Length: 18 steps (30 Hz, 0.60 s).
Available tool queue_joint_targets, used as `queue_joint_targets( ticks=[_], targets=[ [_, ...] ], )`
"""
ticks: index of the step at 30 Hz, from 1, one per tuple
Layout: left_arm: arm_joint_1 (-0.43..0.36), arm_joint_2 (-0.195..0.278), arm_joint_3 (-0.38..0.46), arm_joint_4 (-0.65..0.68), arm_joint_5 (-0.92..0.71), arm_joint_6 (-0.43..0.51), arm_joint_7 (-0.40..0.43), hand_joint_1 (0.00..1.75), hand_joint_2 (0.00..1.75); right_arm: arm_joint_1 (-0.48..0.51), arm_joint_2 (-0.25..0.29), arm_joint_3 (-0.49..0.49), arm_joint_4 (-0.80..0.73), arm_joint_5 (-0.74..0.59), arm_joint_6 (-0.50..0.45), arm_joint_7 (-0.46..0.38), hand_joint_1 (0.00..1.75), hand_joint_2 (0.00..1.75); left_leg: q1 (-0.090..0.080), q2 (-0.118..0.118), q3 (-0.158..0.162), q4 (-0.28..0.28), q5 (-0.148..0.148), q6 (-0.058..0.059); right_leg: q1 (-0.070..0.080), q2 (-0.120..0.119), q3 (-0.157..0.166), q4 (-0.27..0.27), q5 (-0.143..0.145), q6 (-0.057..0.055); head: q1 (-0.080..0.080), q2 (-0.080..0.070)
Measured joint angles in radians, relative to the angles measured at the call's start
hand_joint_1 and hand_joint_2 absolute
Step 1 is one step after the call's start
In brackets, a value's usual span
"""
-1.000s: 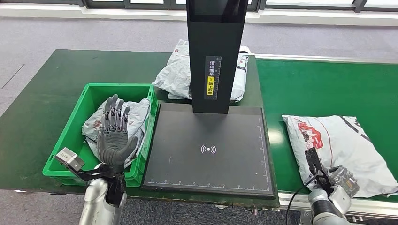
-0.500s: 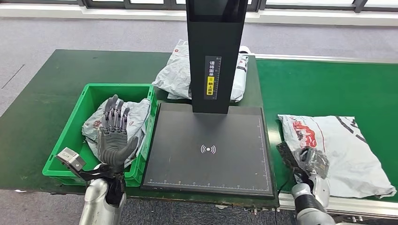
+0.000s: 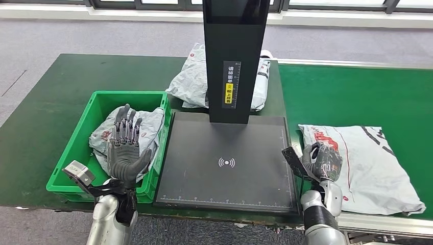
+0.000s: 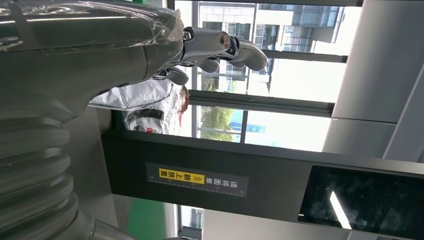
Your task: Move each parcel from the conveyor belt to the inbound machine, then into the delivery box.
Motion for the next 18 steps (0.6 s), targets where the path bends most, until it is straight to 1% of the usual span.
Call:
queue_joint_targets(
  ticks=[6, 9, 10, 11, 13, 14, 15, 18],
  targets=[
    [0.000, 0.000, 0.000, 0.000, 0.000, 0.000, 0.000, 0.00, 1.75, 0.003, 0.005, 0.009, -0.012, -0.002, 0.000, -0.001, 1.75, 1.75, 0.000, 0.000, 0.000, 0.000, 0.000, 0.000, 0.000, 0.000, 0.000, 0.000, 0.000, 0.000, 0.000, 0.000],
    [0.000, 0.000, 0.000, 0.000, 0.000, 0.000, 0.000, 0.00, 1.75, 0.007, 0.008, 0.012, -0.021, -0.024, 0.000, -0.023, 1.75, 1.75, 0.000, 0.000, 0.000, 0.000, 0.000, 0.000, 0.000, 0.000, 0.000, 0.000, 0.000, 0.000, 0.000, 0.000],
    [0.000, 0.000, 0.000, 0.001, 0.000, 0.001, 0.000, 0.00, 1.75, 0.014, 0.011, 0.018, -0.034, -0.042, -0.001, -0.037, 1.66, 1.75, 0.000, 0.000, 0.000, 0.000, 0.000, 0.000, 0.000, 0.000, 0.000, 0.000, 0.000, 0.000, 0.000, 0.000],
    [0.000, 0.000, 0.000, 0.002, 0.000, 0.002, 0.000, 0.00, 1.75, 0.023, 0.016, 0.029, -0.055, -0.060, -0.005, -0.046, 1.29, 1.75, 0.000, 0.000, 0.000, 0.000, 0.000, 0.000, 0.000, 0.000, 0.000, 0.000, 0.000, 0.000, 0.000, 0.000],
    [0.000, 0.000, 0.000, 0.004, -0.001, 0.007, 0.000, 0.00, 1.75, 0.050, 0.028, 0.065, -0.110, -0.079, -0.016, -0.034, 0.41, 1.75, 0.000, 0.000, 0.000, 0.000, 0.000, 0.000, 0.000, 0.000, 0.000, 0.000, 0.000, 0.000, 0.000, 0.000],
    [0.000, 0.000, 0.000, 0.005, -0.002, 0.009, 0.000, 0.00, 1.75, 0.064, 0.032, 0.087, -0.135, -0.074, -0.024, -0.011, 0.06, 1.75, 0.000, 0.000, 0.000, 0.000, 0.000, 0.000, 0.000, 0.000, 0.000, 0.000, 0.000, 0.000, 0.000, 0.000],
    [0.000, 0.000, 0.000, 0.006, -0.003, 0.011, 0.000, 0.00, 1.75, 0.076, 0.035, 0.110, -0.158, -0.060, -0.035, 0.020, 0.00, 1.75, 0.000, 0.000, 0.000, 0.000, 0.000, 0.000, 0.000, 0.000, -0.001, 0.000, 0.000, 0.000, 0.000, 0.000],
    [0.000, 0.000, 0.000, 0.008, -0.006, 0.015, 0.000, 0.00, 1.75, 0.097, 0.033, 0.162, -0.200, 0.002, -0.073, 0.140, 0.00, 1.75, 0.000, 0.000, 0.000, 0.000, 0.000, 0.000, 0.000, 0.000, -0.001, 0.000, 0.000, 0.000, 0.000, 0.000]
  ],
)
